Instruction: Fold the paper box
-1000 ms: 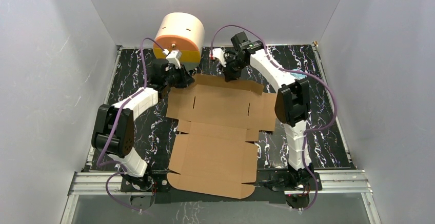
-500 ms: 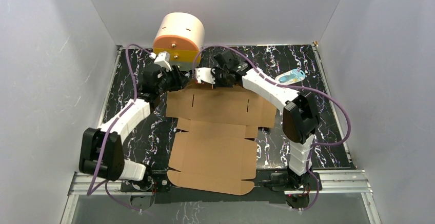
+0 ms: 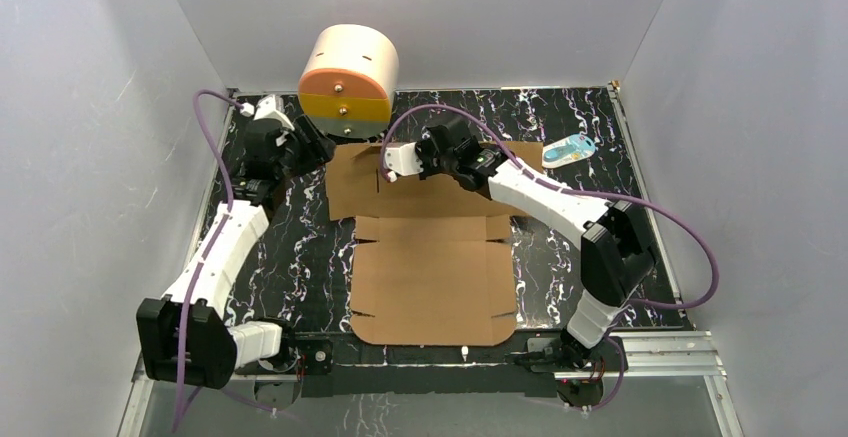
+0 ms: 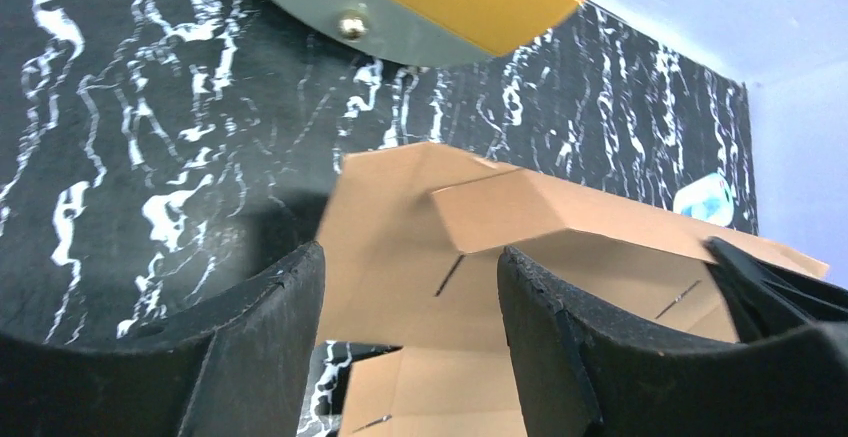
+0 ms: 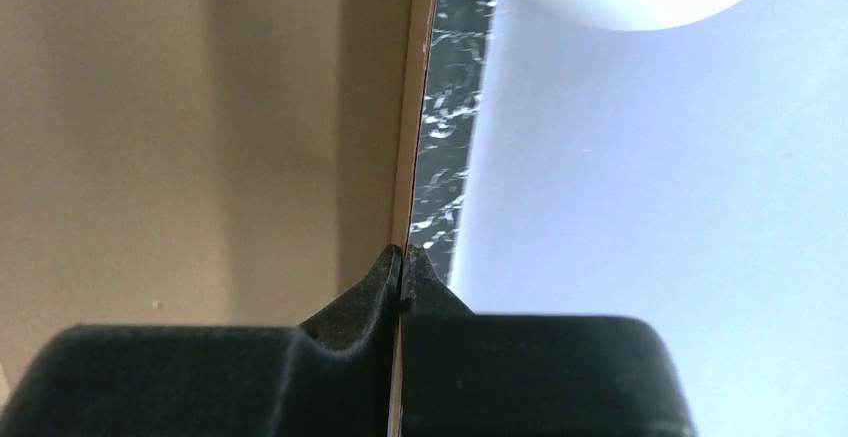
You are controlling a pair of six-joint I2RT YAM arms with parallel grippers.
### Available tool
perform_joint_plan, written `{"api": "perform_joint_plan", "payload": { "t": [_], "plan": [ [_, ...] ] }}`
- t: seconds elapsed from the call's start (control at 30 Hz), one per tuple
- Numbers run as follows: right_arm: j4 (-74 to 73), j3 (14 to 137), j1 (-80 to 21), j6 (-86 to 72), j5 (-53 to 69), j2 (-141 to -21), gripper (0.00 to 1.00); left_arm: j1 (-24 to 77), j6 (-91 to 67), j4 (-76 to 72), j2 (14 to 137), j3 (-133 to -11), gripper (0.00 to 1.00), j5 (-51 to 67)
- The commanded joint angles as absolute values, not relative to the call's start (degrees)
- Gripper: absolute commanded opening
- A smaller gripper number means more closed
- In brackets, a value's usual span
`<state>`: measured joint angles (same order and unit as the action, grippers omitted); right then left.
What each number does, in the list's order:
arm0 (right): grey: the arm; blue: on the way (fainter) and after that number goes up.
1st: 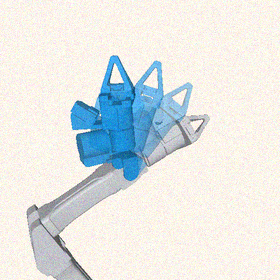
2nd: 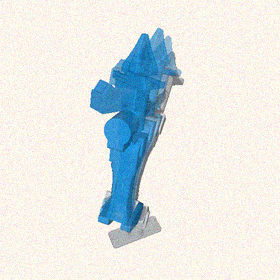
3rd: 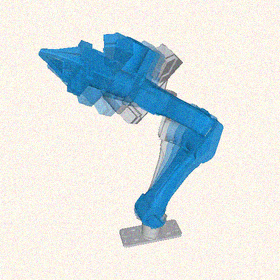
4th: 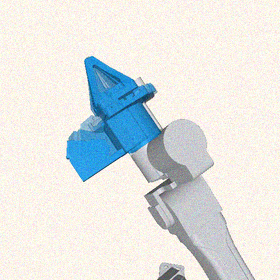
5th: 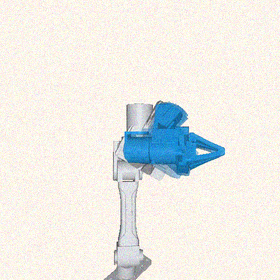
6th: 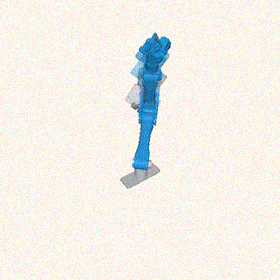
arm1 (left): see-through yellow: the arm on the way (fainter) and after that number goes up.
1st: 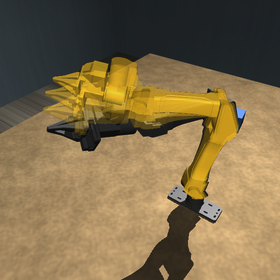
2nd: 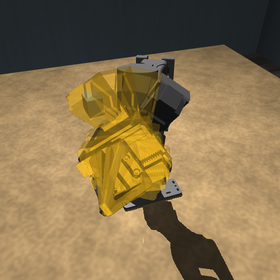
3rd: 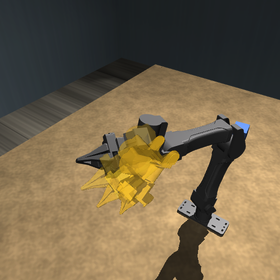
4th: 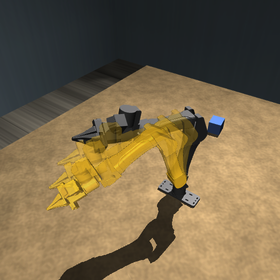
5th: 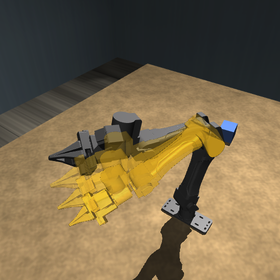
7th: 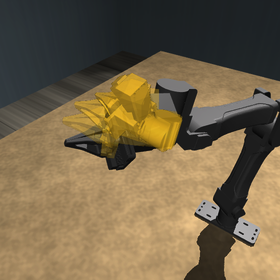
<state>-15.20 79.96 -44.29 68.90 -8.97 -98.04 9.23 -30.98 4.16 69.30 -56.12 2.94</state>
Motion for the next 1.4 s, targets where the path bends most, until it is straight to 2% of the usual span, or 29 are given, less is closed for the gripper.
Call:
{"api": "perform_joint_plan", "payload": {
  "t": [0.0, 0.33, 0.63, 1.07, 1.37],
  "plan": [
    [-4.9, 78.6, -44.8, 77.1, -11.4, -93.6, 0.05, 6.1, -32.3, 9.3, 68.9, -58.8, 0.62, 3.2],
    [3.6, 68.8, -47.7, 81.1, -13.1, -88.1, 0.06, 5.6, -29.9, 10.2, 72.9, -60.0, 0.63, 6.2],
    [11.0, 57.5, -51.2, 80.9, -17.2, -82.7, 0.05, 5.7, -29.8, 9.6, 69.2, -56.2, 0.72, 6.0],
    [12.5, 54.6, -53.2, 81.6, -19.3, -81.2, 0.06, 6.2, -30.5, 6.1, 73.9, -54.8, 0.73, 12.0],
    [12.6, 54.2, -54.2, 81.5, -19.9, -81.5, 0.07, 9.4, -31.0, 1.8, 75.5, -52.8, 0.73, 11.7]
  ]
}}
